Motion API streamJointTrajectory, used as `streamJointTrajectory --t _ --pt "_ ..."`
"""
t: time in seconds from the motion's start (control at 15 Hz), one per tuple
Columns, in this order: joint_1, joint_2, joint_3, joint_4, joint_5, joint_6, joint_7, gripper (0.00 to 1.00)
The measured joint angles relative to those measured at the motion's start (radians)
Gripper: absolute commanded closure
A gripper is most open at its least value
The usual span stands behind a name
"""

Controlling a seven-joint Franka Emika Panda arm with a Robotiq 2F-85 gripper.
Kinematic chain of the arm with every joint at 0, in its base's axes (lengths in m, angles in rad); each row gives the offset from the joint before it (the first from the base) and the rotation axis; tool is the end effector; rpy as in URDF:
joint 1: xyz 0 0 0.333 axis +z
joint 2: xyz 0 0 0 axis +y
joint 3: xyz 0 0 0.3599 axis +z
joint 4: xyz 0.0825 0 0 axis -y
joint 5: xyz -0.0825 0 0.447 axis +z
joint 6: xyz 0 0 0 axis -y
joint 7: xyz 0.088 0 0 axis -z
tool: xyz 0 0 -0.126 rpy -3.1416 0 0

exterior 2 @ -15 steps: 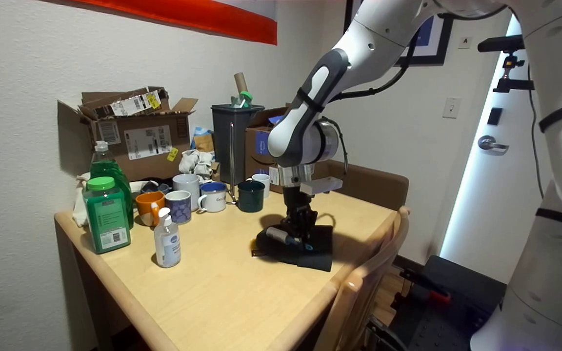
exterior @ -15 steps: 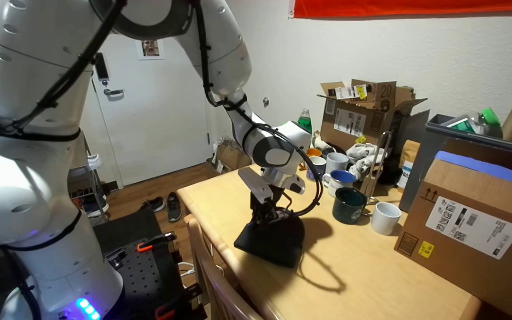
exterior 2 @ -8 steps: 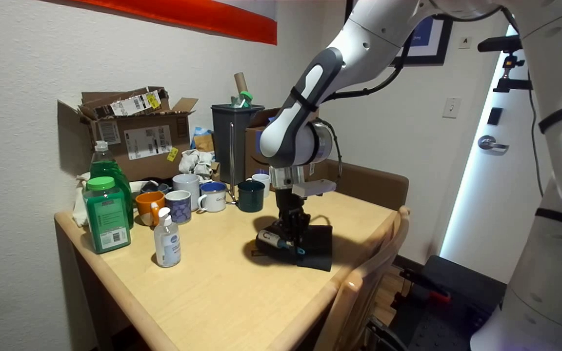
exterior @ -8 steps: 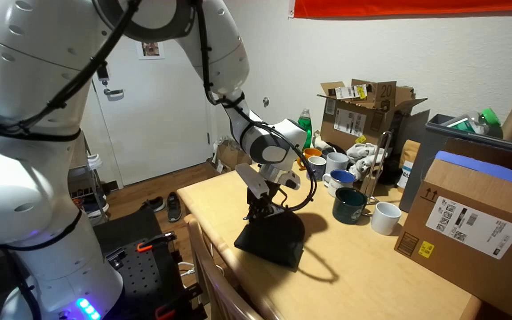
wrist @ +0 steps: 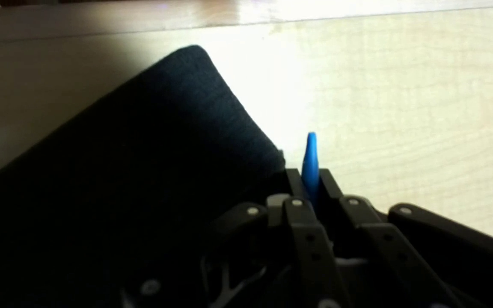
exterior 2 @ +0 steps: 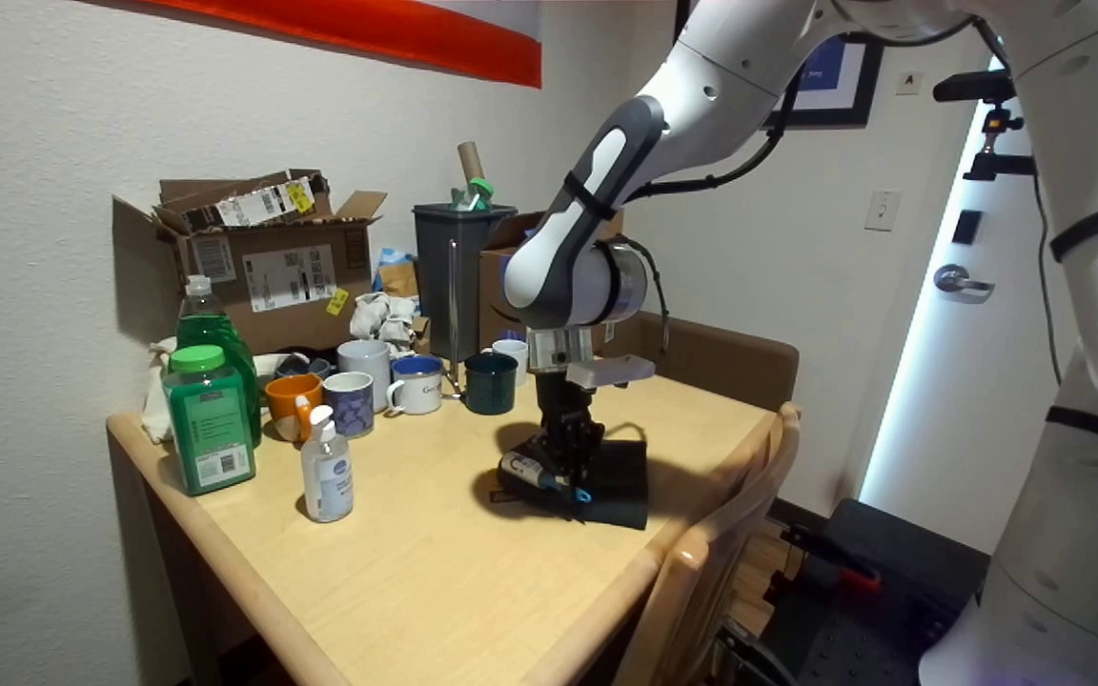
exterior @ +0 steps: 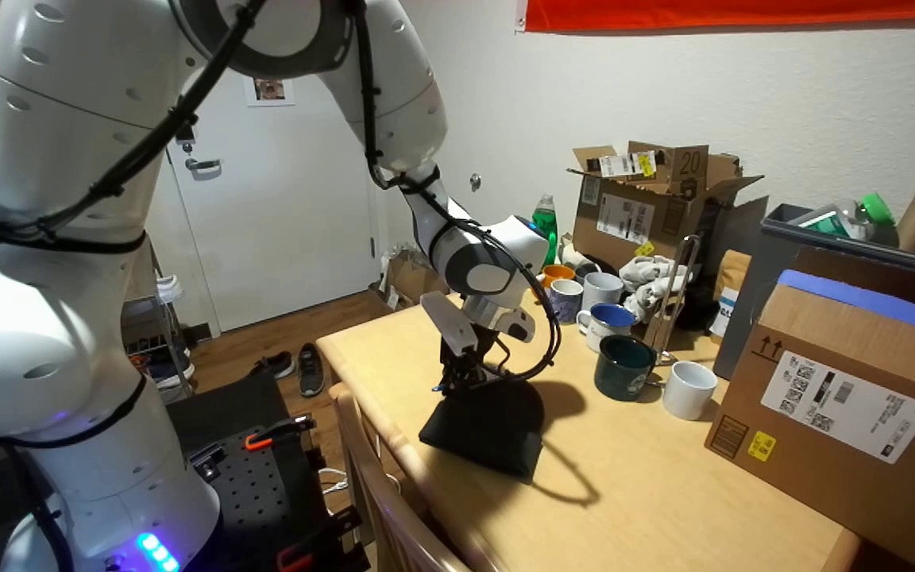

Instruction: Roll the lint roller on the beanie

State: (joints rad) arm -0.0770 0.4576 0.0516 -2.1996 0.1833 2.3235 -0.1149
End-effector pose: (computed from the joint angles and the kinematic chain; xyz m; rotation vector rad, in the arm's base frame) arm 0.5567 -0.0063 0.1151 -2.9440 0.0884 0.4809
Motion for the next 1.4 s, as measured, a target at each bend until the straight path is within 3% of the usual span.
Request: streamJointTrajectory --t 0.4,1.4 --pt "-0.057 0.002 -0.020 -0.001 0.058 0.001 -0.022 0.97" --pt "-0.210 0.013 -0.095 -0.017 0.073 0.006 -0.143 0.97"
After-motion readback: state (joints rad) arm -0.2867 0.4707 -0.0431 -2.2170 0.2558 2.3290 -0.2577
